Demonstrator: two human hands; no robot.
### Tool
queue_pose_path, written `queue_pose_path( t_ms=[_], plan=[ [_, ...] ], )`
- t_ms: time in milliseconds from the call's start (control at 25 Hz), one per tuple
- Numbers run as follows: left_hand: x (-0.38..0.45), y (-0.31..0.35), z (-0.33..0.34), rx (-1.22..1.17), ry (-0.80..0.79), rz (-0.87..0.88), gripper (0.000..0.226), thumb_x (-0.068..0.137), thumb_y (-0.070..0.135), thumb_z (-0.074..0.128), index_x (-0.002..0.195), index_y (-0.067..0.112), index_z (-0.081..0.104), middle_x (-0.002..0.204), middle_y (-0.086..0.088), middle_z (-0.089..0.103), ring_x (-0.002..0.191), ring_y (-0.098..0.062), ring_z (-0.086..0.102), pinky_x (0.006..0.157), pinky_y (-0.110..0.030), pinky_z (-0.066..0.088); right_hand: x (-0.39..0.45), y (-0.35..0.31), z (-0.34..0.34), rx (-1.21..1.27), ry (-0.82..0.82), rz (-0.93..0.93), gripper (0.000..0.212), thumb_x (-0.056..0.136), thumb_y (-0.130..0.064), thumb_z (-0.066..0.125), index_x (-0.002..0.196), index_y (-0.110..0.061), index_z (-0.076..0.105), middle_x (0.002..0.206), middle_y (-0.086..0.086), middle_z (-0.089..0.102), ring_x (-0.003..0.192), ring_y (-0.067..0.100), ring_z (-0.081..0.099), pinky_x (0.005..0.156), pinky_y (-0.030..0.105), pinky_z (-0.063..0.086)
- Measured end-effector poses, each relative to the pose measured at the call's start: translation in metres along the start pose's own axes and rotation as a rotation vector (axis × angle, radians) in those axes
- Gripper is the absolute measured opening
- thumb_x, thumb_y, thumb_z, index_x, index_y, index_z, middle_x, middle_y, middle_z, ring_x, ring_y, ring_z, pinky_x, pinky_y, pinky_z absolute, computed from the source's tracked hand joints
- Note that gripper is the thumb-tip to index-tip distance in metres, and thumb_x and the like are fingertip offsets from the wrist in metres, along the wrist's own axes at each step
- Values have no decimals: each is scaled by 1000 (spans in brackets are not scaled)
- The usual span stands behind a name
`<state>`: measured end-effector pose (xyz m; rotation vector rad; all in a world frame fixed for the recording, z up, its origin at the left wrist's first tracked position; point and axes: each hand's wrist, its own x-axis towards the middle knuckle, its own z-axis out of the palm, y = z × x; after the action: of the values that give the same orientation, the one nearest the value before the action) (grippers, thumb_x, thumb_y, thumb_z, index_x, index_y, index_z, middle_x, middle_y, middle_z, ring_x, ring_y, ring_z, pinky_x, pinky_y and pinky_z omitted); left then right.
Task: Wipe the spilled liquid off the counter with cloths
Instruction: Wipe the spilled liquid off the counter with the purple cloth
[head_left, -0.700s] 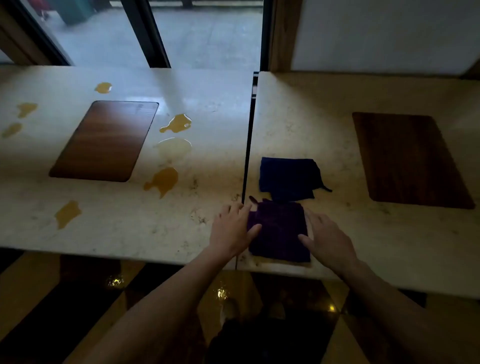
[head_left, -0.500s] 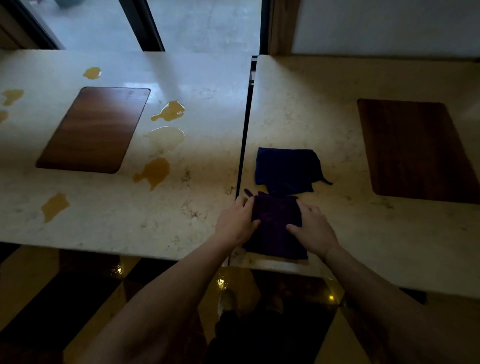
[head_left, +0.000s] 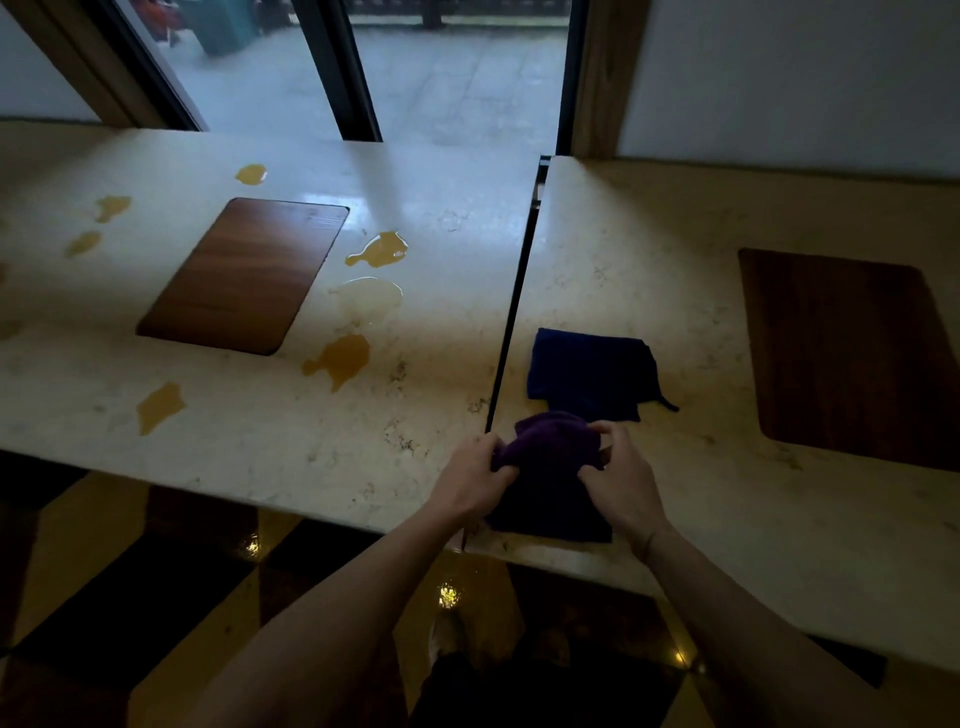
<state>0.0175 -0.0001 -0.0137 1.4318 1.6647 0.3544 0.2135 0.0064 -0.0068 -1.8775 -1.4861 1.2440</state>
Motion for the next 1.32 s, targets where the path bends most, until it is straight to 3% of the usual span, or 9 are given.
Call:
queue_pose_path(
  t_ms=[120, 320, 640, 840, 920, 1080, 1200, 1280, 1320],
  plan=[
    [-24, -6, -26, -193, 9, -15, 17, 98, 24, 53, 114, 20, 53, 111, -2, 62, 100, -15, 63, 84, -34, 59, -10, -19, 12, 50, 7, -51, 54, 86, -7, 56, 132, -33, 44, 107, -6, 58, 94, 14, 59, 82, 46, 57],
    [-46, -40, -94, -255, 72, 30, 27, 99, 20, 51, 126, 25, 50, 122, 2, 61, 109, -13, 60, 82, -22, 53, -23, -69, 60, 36, -3, -171, 61, 86, -3, 54, 135, -37, 43, 116, -3, 55, 97, 12, 58, 79, 42, 58],
    [-42, -121, -184, -309, 73, 151, 31, 99, 13, 50, 126, 29, 53, 121, 5, 61, 113, -13, 58, 95, -30, 49, -42, -135, 169, -66, 209, -289, 48, 93, -5, 51, 130, -35, 50, 115, -8, 51, 103, 4, 52, 89, 37, 54],
    [-31, -130, -188, -359, 14, 190, 39, 98, 9, 50, 132, 29, 51, 128, 1, 61, 115, -15, 59, 95, -34, 52, -48, -140, 186, -148, 376, -284, 48, 93, -3, 52, 131, -31, 51, 123, -3, 52, 100, 4, 50, 75, 11, 41],
    [-25, -132, -183, -351, -34, 175, 43, 99, 7, 48, 136, 28, 49, 131, 1, 59, 117, -16, 57, 97, -36, 52, -45, -131, 190, -205, 384, -250, 46, 94, -3, 52, 132, -28, 51, 128, -1, 50, 100, 3, 48, 69, 7, 36],
    [-11, -145, -168, -287, -67, 103, 48, 97, 4, 49, 137, 32, 48, 134, 1, 57, 125, -18, 53, 106, -44, 47, -36, -107, 203, -250, 347, -151, 43, 97, -7, 49, 134, -27, 51, 133, 3, 46, 98, 6, 48, 65, 8, 35],
    [-2, -157, -159, -212, -52, 90, 50, 97, 3, 48, 138, 32, 47, 135, 2, 57, 126, -17, 52, 108, -41, 45, -29, -93, 216, -271, 333, -139, 40, 97, -9, 48, 133, -27, 52, 132, 2, 45, 94, 4, 46, 64, 8, 37],
    [0, -162, -156, -175, -38, 110, 51, 97, 3, 48, 139, 31, 46, 136, 4, 57, 126, -14, 52, 107, -39, 46, -28, -89, 221, -302, 332, -114, 38, 98, -11, 48, 132, -27, 54, 133, 3, 44, 98, 6, 47, 72, 12, 42],
    [0, -165, -154, -142, -23, 142, 51, 96, 3, 49, 140, 31, 45, 136, 6, 57, 126, -13, 52, 107, -39, 46, -29, -88, 223, -354, 356, -94, 37, 97, -13, 49, 131, -26, 55, 135, 5, 44, 104, 12, 48, 79, 21, 47]
  ],
)
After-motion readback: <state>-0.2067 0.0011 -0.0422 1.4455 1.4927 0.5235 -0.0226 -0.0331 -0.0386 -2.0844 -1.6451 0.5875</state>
